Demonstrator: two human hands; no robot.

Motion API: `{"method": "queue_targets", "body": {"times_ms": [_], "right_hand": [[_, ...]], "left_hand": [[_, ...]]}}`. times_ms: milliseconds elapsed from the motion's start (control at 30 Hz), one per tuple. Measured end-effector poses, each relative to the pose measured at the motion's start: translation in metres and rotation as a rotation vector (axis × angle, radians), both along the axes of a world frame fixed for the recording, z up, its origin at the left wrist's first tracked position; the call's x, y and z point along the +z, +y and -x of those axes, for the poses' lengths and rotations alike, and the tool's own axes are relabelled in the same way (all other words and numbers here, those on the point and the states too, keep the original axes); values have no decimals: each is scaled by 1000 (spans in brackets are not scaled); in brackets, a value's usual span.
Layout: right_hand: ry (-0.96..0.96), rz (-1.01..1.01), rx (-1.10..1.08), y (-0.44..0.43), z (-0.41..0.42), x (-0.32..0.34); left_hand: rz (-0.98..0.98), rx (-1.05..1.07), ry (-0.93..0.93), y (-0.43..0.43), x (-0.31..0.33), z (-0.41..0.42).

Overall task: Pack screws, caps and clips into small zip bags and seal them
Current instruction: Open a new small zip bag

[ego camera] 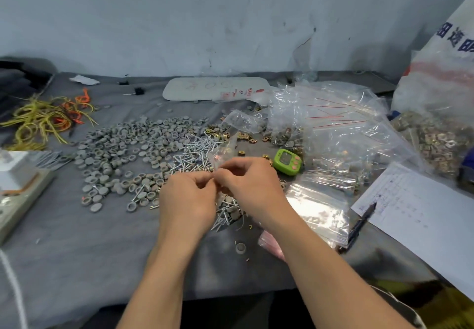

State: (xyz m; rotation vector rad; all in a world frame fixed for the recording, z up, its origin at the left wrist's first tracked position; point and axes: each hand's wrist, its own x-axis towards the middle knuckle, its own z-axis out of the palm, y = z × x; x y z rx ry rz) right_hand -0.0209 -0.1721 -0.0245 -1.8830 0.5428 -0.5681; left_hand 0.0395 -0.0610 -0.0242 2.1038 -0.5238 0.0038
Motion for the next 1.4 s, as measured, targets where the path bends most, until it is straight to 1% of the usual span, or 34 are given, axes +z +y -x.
{"method": "queue_targets", "body": {"times_ms": [100,167,367,500,600,667,700,767,833,867,933,1000,1067,1133,1167,1200,1267,1300,1333,1400], "right_hand": [[23,32,18,3,-9,-4],[20,10,56,6,-11,-5],[-4,-180,230,14,-14,-2],[-45,-349,238,18,-19,-2],[-73,-454,303,22,-20,-2],[-84,-433,325,27,-21,-1],[-82,-364,300,28,-22,0],[-54,-117,208,29,-23,3],[-18,120,130,30,-23,6],[-5,199,99,31,-22,7],[22,317,46,35,-20,7],[43,376,-7,36,-19,6],[23,380,-58,33,-16,5],[-36,426,-85,34,-14,3],[-58,450,-95,37,-13,2],[-77,448,-102,39,-13,0],[-105,327,-89,38,-12,-2],[-106,249,-73,37,-11,-2],[-94,205,-61,35,-11,-2],[-55,248,-69,33,-10,-1]], "left_hand": [[-40,-27,31,8,0,-9],[-18,-34,86,15,1,-15],[32,-34,187,30,5,-21],[72,-15,193,35,6,-19],[184,-58,252,41,4,-24],[291,-59,346,42,2,-27],[345,-68,398,42,1,-27],[398,-84,447,40,1,-26],[342,-65,379,37,2,-23],[272,-36,295,36,3,-22],[85,67,55,36,4,-19],[-95,225,-183,41,8,-16],[-144,357,-338,47,11,-15],[-177,413,-458,51,12,-12],[-228,388,-483,51,12,-9],[-286,329,-467,51,10,-5],[-381,211,-391,50,4,-3],[-413,194,-386,51,2,-3],[-434,215,-410,53,2,-4],[-399,325,-495,57,7,-7]]}}
